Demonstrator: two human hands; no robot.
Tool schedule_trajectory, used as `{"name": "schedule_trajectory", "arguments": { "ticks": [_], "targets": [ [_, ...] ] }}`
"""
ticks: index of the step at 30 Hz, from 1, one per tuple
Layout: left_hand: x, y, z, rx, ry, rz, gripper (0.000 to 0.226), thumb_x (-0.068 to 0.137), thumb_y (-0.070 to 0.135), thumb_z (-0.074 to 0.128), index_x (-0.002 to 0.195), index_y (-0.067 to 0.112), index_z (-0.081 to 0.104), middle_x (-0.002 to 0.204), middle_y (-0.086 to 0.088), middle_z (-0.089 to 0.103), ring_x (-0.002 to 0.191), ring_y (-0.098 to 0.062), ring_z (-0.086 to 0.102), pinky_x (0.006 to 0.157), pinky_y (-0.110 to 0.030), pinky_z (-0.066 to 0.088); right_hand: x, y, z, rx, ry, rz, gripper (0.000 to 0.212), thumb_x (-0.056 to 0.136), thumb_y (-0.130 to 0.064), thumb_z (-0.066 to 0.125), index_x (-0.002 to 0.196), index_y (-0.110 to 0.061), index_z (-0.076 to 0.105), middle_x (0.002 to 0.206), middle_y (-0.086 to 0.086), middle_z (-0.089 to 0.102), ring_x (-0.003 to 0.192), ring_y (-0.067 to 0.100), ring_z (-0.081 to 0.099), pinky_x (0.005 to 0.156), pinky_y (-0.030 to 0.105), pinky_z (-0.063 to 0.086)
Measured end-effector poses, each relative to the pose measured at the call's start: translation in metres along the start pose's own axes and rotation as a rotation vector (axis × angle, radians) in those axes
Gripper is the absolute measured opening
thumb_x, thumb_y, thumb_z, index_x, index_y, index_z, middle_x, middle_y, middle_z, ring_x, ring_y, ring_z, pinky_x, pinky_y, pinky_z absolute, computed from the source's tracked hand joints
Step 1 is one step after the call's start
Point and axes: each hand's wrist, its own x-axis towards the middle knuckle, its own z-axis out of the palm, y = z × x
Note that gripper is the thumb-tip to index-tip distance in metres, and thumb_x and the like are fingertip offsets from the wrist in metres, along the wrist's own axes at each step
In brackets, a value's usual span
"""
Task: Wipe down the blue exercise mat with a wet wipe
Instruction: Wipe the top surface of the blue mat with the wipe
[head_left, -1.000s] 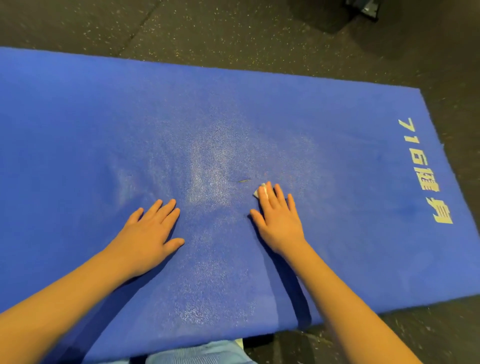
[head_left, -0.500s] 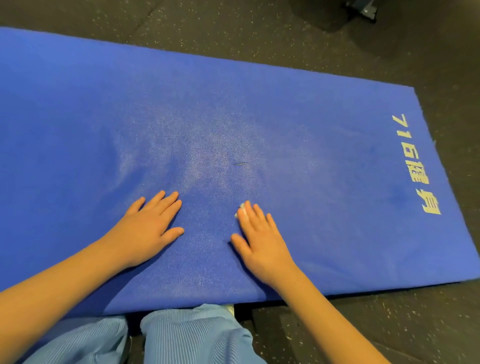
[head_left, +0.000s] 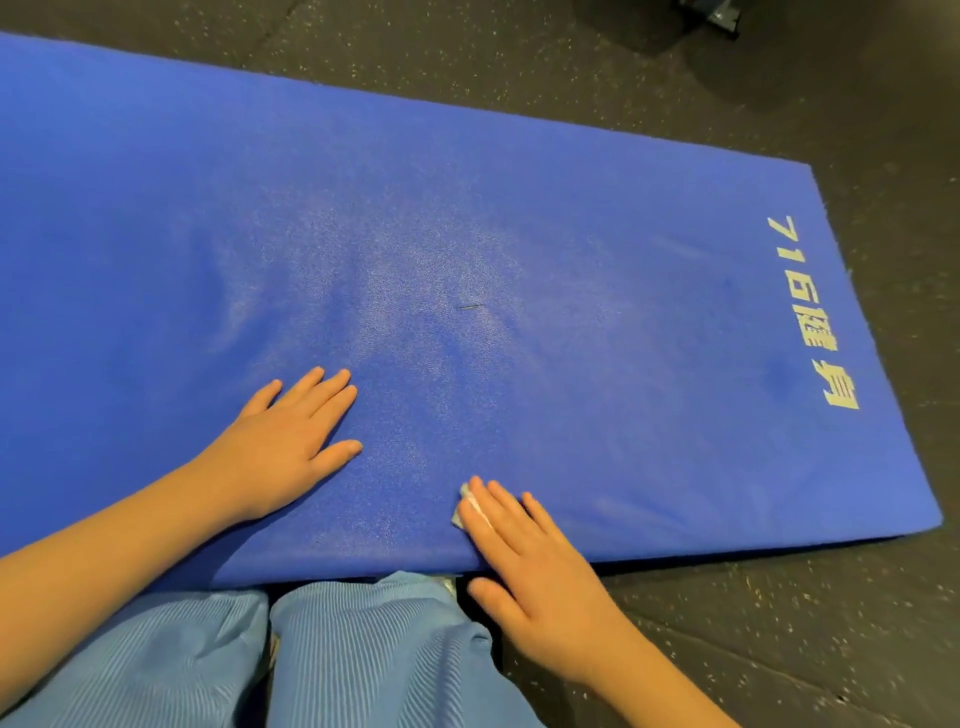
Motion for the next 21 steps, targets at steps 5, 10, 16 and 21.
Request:
{"name": "schedule_trajectory", "arguments": {
  "ticks": [5, 10, 16, 21],
  "targets": [
    [0.002, 0.0, 0.003, -0.007, 0.017, -0.003, 0.104, 0.061, 0.071, -0.019, 0.153, 0.024, -0.004, 0.15, 0.015, -0.023, 0.142, -0.005, -0.018, 0.118, -0.036, -0.006, 0.012, 0.023, -0.007, -0.045, 0.104, 0.217, 0.067, 0.099, -0.053, 0.006, 0.151, -0.016, 0.026, 0.157, -0.004, 0.013, 0.146, 0.016, 0.015, 0.118, 0.035, 0.006],
    [0.0, 0.0, 0.003, -0.006, 0.042, -0.006, 0.104, 0.062, 0.071, -0.018, 0.153, 0.024, -0.003, 0.148, 0.016, -0.023, 0.137, -0.001, -0.019, 0.118, -0.036, -0.006, -0.015, 0.0, 0.006, 0.036, 0.032, 0.02, 0.057, 0.102, -0.044, 0.02, 0.152, -0.018, 0.022, 0.161, -0.003, 0.013, 0.148, 0.011, 0.004, 0.118, 0.028, 0.0],
    [0.001, 0.005, 0.005, 0.015, 0.055, -0.028, 0.103, 0.064, 0.07, -0.016, 0.154, 0.023, 0.001, 0.152, 0.014, -0.017, 0.147, -0.012, -0.01, 0.118, -0.039, -0.004, -0.017, 0.04, 0.002, -0.031, 0.166, 0.34, 0.071, 0.096, -0.058, 0.0, 0.153, -0.02, 0.019, 0.158, -0.006, 0.009, 0.147, 0.013, 0.009, 0.117, 0.025, -0.003],
    [0.004, 0.003, 0.007, -0.004, 0.048, -0.031, 0.103, 0.064, 0.071, -0.016, 0.154, 0.024, 0.001, 0.157, 0.013, -0.012, 0.147, -0.009, -0.01, 0.119, -0.037, -0.003, -0.034, 0.021, 0.013, 0.015, 0.12, 0.211, 0.062, 0.101, -0.052, 0.009, 0.152, -0.019, 0.022, 0.159, -0.003, 0.015, 0.146, 0.013, 0.01, 0.117, 0.027, 0.003]
  ]
}}
